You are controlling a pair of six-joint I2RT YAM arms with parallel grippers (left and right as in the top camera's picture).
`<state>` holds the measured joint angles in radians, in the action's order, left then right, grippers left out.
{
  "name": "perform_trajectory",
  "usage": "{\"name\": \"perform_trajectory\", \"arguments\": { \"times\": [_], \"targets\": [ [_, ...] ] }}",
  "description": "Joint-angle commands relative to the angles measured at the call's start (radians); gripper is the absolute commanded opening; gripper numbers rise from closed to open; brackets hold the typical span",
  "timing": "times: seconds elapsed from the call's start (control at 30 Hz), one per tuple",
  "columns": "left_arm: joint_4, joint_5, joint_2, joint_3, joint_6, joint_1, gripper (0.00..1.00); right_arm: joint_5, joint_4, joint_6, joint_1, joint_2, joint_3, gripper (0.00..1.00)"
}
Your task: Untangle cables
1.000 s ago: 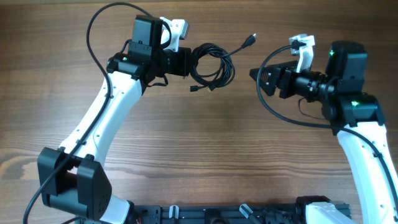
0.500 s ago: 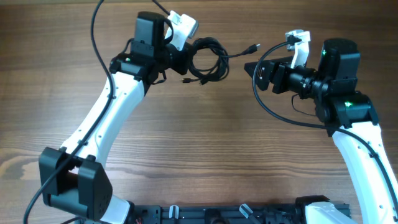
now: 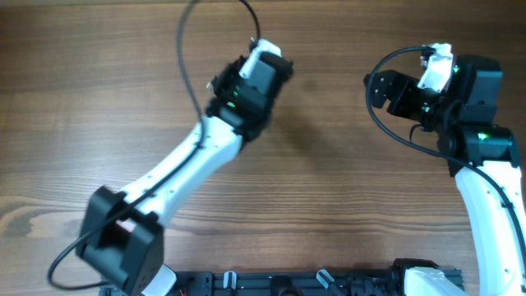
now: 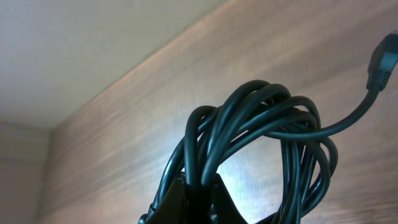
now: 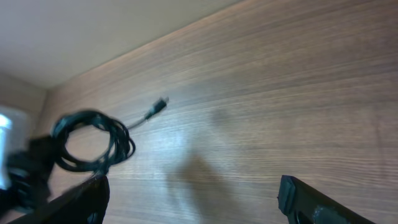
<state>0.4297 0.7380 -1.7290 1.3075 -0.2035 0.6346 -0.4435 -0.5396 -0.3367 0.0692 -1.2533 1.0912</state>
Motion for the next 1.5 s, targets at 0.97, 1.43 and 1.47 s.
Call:
{"name": "perform_trajectory", "arguments": {
  "times": [0.97,1.43,1.47],
  "targets": [
    [-0.062,-0.933,0.201,-0.046,0.56,0.045,1.0,0.026,-0.015,0.0,0.09,-0.01,0.022,0.91],
    [0.2,-1.172,0.192,-0.046,0.66,-0.307,1.0,-0.112,-0.017,0.054,-0.082,-0.037,0.021,0.83],
    [0.2,-1.208,0.188,-0.046,0.653,-0.326,1.0,-0.112,-0.016,0.04,-0.106,-0.05,0.021,0.82]
  ]
}}
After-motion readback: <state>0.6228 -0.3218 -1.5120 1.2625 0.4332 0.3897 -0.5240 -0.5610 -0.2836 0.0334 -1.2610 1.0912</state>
